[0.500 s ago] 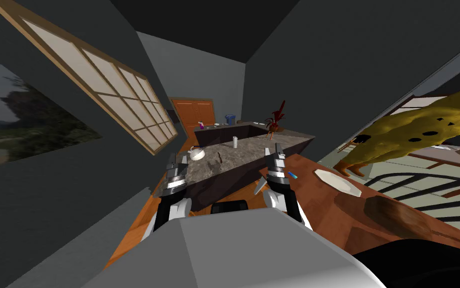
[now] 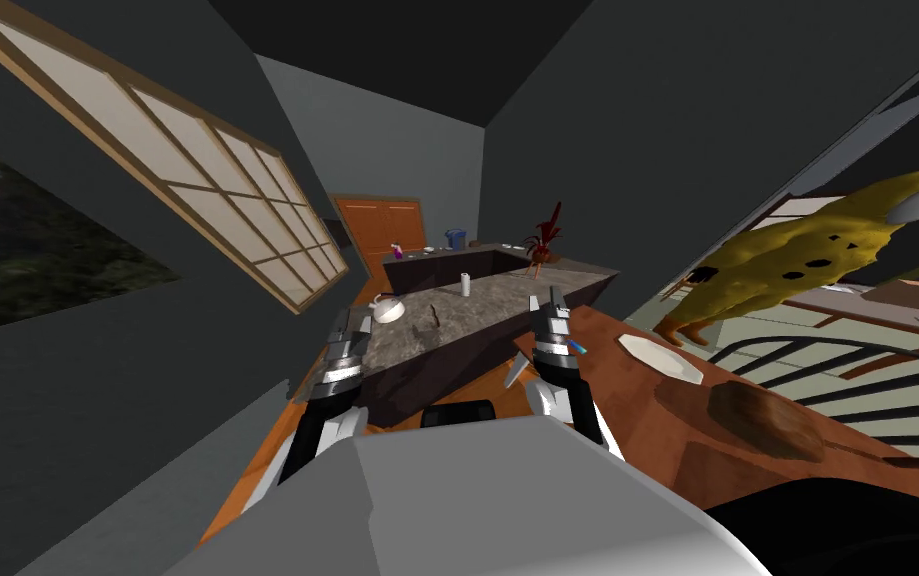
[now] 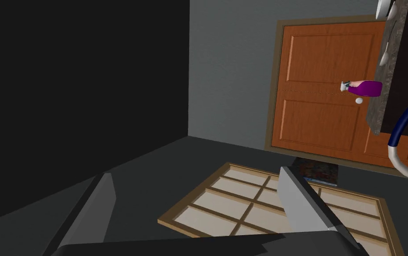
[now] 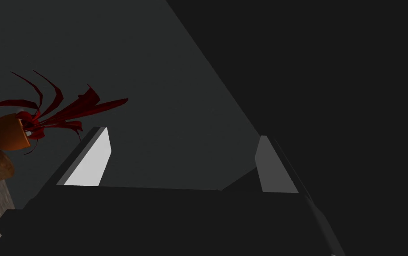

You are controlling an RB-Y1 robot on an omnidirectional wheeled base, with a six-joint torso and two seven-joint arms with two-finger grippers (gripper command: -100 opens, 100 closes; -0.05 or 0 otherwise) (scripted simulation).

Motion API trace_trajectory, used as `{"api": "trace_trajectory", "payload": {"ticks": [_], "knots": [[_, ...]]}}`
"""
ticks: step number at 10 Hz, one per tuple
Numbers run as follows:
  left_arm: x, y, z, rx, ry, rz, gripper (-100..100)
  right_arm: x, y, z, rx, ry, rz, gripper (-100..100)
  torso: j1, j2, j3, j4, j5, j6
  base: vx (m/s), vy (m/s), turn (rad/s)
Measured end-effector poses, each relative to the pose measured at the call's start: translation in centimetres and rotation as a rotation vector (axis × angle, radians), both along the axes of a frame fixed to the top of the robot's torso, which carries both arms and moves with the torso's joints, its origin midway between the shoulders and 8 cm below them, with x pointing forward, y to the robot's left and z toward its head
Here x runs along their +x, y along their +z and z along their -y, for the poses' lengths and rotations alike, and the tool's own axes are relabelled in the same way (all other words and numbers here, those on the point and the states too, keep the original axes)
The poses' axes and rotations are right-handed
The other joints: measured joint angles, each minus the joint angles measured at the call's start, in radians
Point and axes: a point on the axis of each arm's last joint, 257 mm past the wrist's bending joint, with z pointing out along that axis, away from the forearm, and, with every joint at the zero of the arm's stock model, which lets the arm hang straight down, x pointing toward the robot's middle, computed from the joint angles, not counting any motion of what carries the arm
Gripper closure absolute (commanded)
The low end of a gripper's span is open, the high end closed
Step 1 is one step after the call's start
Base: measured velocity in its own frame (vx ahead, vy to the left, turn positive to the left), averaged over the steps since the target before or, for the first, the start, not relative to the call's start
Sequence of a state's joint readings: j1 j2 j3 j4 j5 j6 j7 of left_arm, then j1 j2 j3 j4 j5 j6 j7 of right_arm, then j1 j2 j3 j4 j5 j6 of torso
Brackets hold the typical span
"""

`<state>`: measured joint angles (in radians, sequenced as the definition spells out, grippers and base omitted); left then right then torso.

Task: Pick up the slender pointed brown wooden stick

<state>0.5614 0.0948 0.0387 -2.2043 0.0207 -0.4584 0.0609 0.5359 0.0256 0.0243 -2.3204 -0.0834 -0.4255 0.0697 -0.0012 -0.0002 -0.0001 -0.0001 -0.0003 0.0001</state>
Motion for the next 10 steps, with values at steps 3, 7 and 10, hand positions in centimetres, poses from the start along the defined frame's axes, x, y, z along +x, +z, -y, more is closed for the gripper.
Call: {"api": "trace_trajectory", "payload": {"ticks": [3,7,10], "knots": [[-0.4,-1.2,-1.1,0.031,-0.014,-0.051,-100,0.0,0.0,0.0,0.000,0.000,0.000,0,0.000,0.000,0.000,0.000,0.000,0.000,0.011,-0.035,-0.116],[-1.6,-3.0,-3.6,0.055,-0.022,-0.143,-100,0.0,0.0,0.0,0.000,0.000,0.000,0,-0.001,0.000,0.000,0.000,0.000,0.000,0.017,-0.043,-0.170],[-2.5,-4.7,-5.6,0.064,-0.024,-0.225,-100,0.0,0.0,0.0,0.000,0.000,0.000,0,-0.001,-0.001,0.000,0.000,0.000,0.000,0.024,-0.044,-0.178]]}}
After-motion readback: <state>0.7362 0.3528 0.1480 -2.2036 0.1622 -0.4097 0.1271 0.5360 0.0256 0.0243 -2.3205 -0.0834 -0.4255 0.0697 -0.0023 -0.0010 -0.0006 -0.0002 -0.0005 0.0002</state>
